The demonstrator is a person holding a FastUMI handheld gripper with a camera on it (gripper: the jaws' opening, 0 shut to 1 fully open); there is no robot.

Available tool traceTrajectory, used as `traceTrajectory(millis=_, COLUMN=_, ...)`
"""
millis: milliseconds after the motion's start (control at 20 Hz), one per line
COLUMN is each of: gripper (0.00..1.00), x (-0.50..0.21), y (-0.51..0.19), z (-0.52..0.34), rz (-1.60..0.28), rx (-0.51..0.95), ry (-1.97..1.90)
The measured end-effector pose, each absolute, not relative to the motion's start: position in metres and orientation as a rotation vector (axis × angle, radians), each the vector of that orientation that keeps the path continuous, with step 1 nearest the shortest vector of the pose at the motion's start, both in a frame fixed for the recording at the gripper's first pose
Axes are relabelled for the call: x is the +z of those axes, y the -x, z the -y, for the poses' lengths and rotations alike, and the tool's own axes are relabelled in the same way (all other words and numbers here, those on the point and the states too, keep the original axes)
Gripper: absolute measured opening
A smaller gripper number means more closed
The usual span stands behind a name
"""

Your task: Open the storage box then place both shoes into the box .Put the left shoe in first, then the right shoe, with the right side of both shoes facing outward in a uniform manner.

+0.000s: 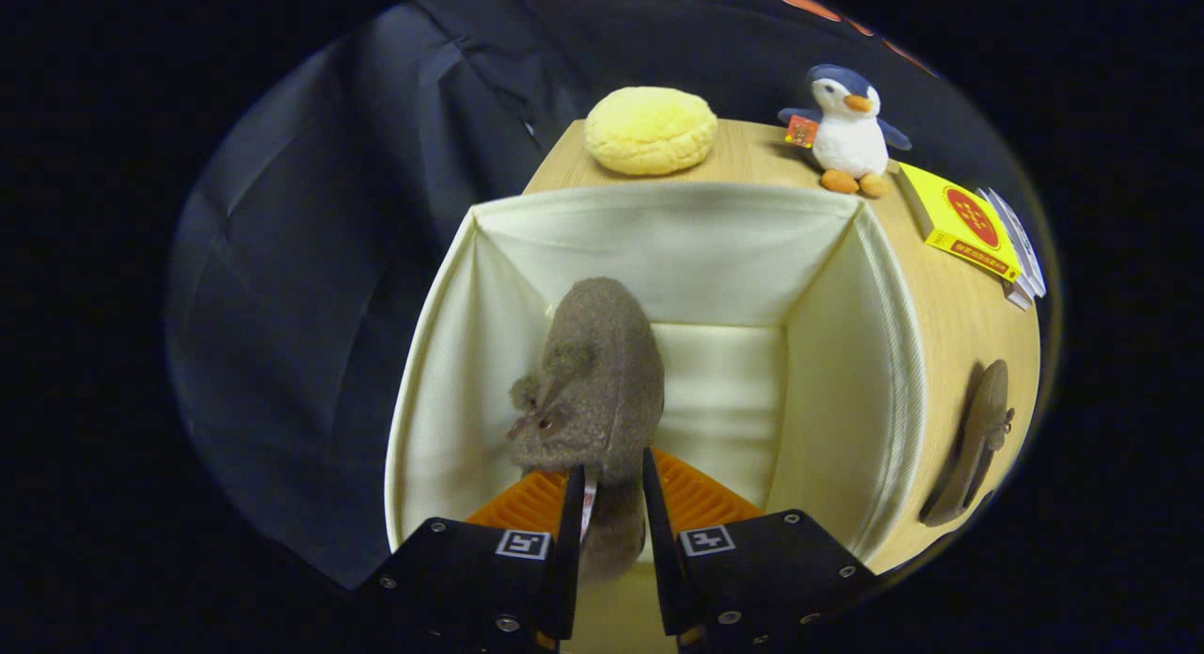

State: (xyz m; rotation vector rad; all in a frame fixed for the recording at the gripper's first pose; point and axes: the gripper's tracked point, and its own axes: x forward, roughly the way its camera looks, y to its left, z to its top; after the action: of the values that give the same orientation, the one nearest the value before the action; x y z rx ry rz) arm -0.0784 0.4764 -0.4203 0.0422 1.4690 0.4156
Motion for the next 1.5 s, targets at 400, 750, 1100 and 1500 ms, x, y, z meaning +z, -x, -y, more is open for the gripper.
traceTrajectory(millis=400, gripper=0.65, x=-0.337, y=0.054, z=-0.428, rz=-1.299, rx=0.563, ry=-0.183)
traceTrajectory(millis=750, gripper=0.96, x=-0.286, y=0.029, z=-0.317, rz=-1.054, rx=0.526, ry=-0.154)
traceTrajectory(millis=1100, gripper=0.98, x=-0.323, y=0.038, z=-0.181, rz=-1.009, rx=0.321, ry=-0.091)
traceTrajectory(millis=1500, gripper=0.97, x=-0.393, y=0.074, z=-0.081, rz=-1.12, rx=0.163, ry=-0.063)
